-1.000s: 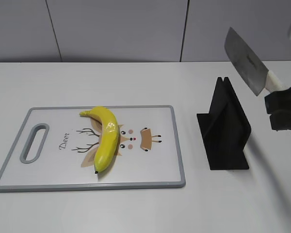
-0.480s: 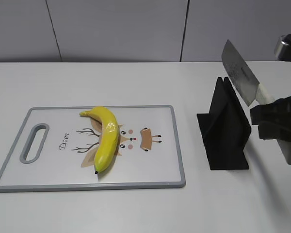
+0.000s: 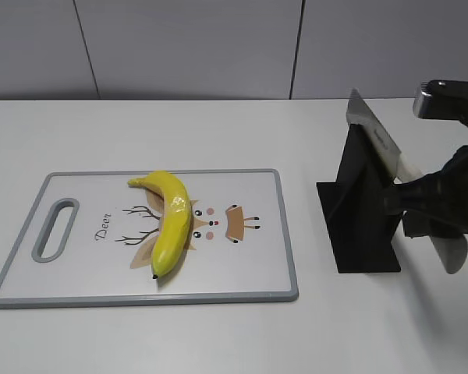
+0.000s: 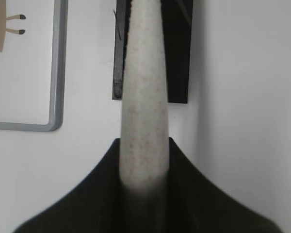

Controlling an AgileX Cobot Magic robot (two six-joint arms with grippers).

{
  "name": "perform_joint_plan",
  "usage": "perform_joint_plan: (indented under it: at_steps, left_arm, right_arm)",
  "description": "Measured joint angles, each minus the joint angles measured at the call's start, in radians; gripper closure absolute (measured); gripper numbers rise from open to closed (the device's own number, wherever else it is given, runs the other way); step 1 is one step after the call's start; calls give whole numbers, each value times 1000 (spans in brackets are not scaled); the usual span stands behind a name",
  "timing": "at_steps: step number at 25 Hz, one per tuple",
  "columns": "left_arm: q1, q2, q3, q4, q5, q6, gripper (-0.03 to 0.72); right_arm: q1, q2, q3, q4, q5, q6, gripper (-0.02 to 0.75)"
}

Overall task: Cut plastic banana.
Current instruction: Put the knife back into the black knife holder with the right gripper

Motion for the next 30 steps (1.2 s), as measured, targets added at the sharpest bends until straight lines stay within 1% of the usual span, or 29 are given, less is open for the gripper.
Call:
perform_joint_plan:
  at_steps: [9,16,19,21,22,24,27,29,30]
  left_arm:
    - [0,0,0,0,0,0,221]
    - [0,0,0,0,0,0,228]
    - [0,0,0,0,0,0,228]
    - [0,0,0,0,0,0,229]
    - [0,0,0,0,0,0,231]
    - [0,0,0,0,0,0,233]
    - [0,0,0,0,0,0,234]
    - [0,0,0,0,0,0,234]
    - [0,0,0,0,0,0,234]
  right_arm:
    - [0,52,1,-1,-61,3,576]
    - [0,58,3,-3,-60,3,576]
    - [0,62,3,15,-61,3,576]
    - [0,62,3,20,-66,2,562]
    - [0,62,3,24,-73,0,531]
    - [0,62,3,27,-84,-16,435]
    - [0,62,3,27,-86,-35,251]
    - [0,62,3,27,-88,-38,172]
    - [0,62,3,27,-88,-38,148]
